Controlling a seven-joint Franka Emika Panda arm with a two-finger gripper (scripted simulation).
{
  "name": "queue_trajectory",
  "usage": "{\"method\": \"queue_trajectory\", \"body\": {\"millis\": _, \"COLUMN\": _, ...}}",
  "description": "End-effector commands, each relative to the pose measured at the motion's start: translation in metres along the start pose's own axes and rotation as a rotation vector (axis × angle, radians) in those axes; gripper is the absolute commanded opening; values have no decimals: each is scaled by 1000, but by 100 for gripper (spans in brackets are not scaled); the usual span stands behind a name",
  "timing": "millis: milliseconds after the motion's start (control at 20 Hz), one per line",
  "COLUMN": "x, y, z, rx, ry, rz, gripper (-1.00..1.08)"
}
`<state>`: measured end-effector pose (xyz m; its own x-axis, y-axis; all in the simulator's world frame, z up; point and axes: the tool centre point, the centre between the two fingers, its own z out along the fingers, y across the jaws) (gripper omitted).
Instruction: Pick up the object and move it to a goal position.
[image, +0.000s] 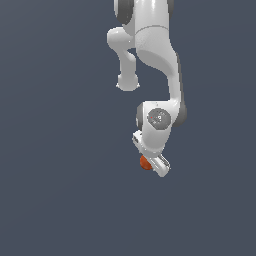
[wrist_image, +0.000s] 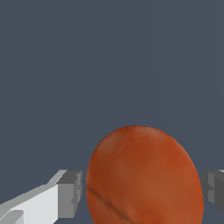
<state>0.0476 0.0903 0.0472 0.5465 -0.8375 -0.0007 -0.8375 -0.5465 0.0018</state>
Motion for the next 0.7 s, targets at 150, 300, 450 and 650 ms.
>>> {"method": "queue_trajectory", "body": {"millis": 150, "x": 1, "y": -1, "z": 0, "rx": 2, "ry": 1, "rz": 0, "gripper": -100}}
{"method": "queue_trajectory", "body": {"millis": 300, "x": 1, "y": -1, "z": 0, "rx": 2, "ry": 1, "rz": 0, "gripper": -100}}
{"method": "queue_trajectory", "body": {"millis": 450, "x": 1, "y": -1, "z": 0, "rx": 2, "ry": 1, "rz": 0, "gripper": -100}}
{"method": "queue_trajectory", "body": {"millis": 650, "x": 0, "y": -1, "z": -1, "rx": 2, "ry": 0, "rz": 0, "gripper": -100}}
